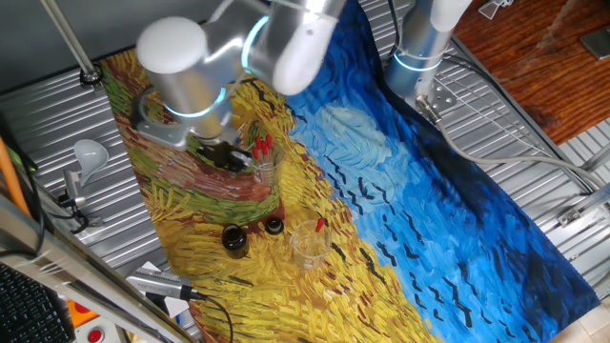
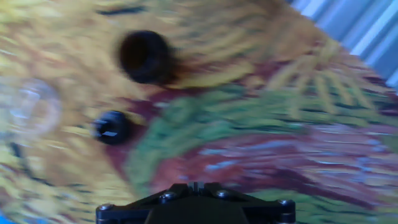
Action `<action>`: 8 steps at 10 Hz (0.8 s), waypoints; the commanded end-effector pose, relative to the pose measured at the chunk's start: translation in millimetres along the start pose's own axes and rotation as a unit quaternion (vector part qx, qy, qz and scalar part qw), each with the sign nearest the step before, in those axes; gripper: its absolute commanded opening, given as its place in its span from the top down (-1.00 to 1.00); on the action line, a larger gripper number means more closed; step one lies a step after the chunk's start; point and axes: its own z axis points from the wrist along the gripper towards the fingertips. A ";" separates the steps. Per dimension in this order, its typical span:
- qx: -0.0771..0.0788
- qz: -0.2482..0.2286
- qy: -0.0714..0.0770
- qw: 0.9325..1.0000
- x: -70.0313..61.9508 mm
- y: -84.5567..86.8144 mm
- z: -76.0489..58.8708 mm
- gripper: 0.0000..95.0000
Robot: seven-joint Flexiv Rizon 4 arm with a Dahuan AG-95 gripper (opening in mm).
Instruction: Transfer liquid using a dropper
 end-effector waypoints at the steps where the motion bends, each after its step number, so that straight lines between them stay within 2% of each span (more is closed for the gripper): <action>1: -0.048 -0.007 -0.014 0.999 0.9 1.3 -0.8 1.00; 2: -0.049 0.016 -0.015 0.999 0.9 1.3 -0.8 1.00; 4: -0.033 0.030 0.000 0.999 0.9 1.3 -0.8 1.00; 6: -0.033 0.029 0.001 0.999 0.9 1.3 -0.8 1.00; 7: -0.033 0.059 0.002 0.998 5.1 -5.3 -0.2 1.00; 8: -0.033 0.051 0.002 0.998 10.4 -16.6 1.9 1.00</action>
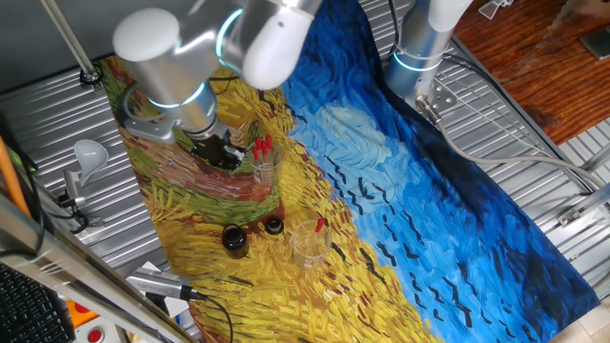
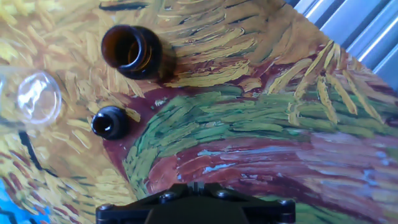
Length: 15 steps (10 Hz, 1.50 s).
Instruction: Transfer liquid using a dropper
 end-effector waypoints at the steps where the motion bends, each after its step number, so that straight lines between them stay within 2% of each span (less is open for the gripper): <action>1: 0.022 0.015 0.005 1.000 21.2 -46.8 3.8 1.00; 3: 0.019 -0.016 0.003 1.000 40.7 -90.8 10.0 1.00; 4: 0.010 -0.013 -0.002 1.000 40.7 -90.8 10.0 1.00; 5: 0.012 0.011 -0.001 1.000 40.7 -90.8 10.0 1.00; 7: 0.022 0.050 0.003 0.999 40.7 -90.8 10.0 1.00; 9: 0.027 0.066 0.001 0.997 40.7 -90.8 10.0 1.00; 10: 0.034 0.063 0.005 0.997 41.6 -95.6 11.8 1.00; 12: 0.034 0.035 0.007 0.999 55.0 -130.5 16.5 1.00; 14: 0.033 0.029 0.007 0.999 65.2 -143.9 19.9 1.00; 15: 0.034 0.030 0.007 0.999 65.1 -143.1 20.4 1.00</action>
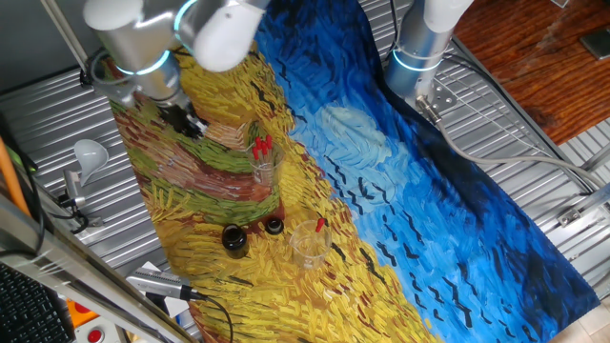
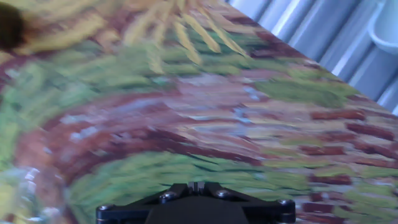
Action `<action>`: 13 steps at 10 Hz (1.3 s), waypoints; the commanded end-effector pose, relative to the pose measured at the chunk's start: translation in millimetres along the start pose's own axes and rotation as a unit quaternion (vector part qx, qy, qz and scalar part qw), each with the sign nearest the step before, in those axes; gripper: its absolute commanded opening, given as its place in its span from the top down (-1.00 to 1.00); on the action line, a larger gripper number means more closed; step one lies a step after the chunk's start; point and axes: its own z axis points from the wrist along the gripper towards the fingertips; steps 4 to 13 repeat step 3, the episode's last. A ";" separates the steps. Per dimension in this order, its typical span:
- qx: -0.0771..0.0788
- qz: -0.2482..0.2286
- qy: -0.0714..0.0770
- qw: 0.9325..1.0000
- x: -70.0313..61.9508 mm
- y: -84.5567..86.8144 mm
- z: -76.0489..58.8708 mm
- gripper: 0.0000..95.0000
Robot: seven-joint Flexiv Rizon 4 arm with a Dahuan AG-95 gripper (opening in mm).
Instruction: Transfer liquid using a dropper
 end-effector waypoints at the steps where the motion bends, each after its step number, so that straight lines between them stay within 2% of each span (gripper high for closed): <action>1: -0.005 -0.012 -0.002 1.000 2.1 2.8 -0.3 1.00; 13: -0.005 -0.022 -0.002 1.000 1.5 3.8 0.3 1.00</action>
